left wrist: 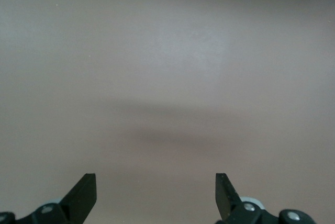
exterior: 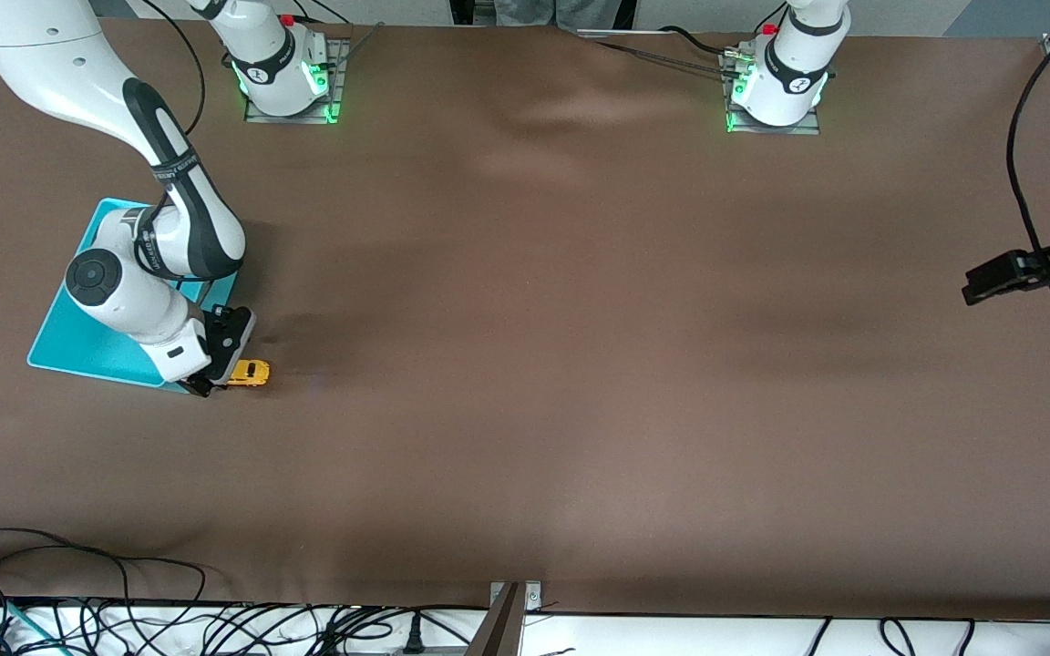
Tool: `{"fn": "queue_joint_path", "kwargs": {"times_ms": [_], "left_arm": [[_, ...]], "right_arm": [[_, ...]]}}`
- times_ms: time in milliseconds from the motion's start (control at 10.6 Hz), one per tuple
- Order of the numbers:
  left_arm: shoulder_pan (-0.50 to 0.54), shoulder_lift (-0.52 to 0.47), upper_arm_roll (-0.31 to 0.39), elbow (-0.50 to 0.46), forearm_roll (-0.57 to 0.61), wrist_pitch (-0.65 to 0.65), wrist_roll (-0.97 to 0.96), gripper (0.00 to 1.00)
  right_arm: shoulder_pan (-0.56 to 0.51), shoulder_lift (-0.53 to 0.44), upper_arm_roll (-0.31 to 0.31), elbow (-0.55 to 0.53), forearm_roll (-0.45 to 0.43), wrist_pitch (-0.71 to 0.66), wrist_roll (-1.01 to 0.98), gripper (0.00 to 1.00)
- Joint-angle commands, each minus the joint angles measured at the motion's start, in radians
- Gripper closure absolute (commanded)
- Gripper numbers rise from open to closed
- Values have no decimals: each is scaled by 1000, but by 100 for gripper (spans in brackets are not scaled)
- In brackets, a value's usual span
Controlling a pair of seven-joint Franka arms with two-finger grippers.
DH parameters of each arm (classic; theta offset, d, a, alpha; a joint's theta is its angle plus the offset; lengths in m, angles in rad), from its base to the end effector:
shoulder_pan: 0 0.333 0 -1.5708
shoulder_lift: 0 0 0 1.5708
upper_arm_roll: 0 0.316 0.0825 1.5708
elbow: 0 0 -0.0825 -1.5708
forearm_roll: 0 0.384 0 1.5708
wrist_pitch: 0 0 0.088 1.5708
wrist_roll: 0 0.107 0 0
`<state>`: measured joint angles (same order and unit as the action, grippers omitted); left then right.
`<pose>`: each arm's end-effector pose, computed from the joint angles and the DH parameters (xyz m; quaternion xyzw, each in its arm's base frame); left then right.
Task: Wind up and store yellow beetle car
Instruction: 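Lower the right gripper beside the box and grasp the yellow car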
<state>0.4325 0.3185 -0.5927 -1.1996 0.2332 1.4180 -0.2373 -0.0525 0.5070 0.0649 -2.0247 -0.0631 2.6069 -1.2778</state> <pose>0.6236 -0.0059 0.6207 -0.9973 -0.0630 0.0197 0.0320 0.6090 0.0080 0.2022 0.7851 0.6181 0.0301 0.0239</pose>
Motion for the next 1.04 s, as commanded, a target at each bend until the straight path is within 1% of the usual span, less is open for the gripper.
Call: {"fn": "queue_joint_path", "kwargs": {"times_ms": [0, 189, 284, 379, 568, 663, 758, 853, 947], "left_arm": [[-90, -36, 100, -6, -23, -36, 24, 0], [-199, -71, 264, -11, -107, -36, 35, 0], [-271, -79, 339, -12, -112, -37, 36, 0], [-326, -85, 394, -14, -115, -45, 36, 0], [-392, -98, 470, -24, -136, -47, 38, 0], [-441, -102, 538, -29, -167, -47, 41, 0], [-483, -105, 609, -31, -199, -47, 97, 0], [-485, -105, 629, -31, -230, -45, 155, 0], [-483, -105, 629, -32, -232, -45, 161, 0]], "right_arm": [[-21, 40, 19, -6, -12, 86, -76, 0], [-21, 56, 19, -6, -12, 114, -110, 0], [-21, 55, 21, -6, -12, 114, -120, 7], [-21, 50, 21, -6, -12, 113, -144, 26], [-21, 15, 33, -8, -11, 73, -175, 73], [-21, -17, 48, -8, -11, 23, -178, 90], [-24, -49, 58, -8, -7, -20, -178, 100], [-30, -76, 61, -8, -7, -65, -176, 100], [-32, -97, 61, -8, -6, -102, -176, 100]]}}
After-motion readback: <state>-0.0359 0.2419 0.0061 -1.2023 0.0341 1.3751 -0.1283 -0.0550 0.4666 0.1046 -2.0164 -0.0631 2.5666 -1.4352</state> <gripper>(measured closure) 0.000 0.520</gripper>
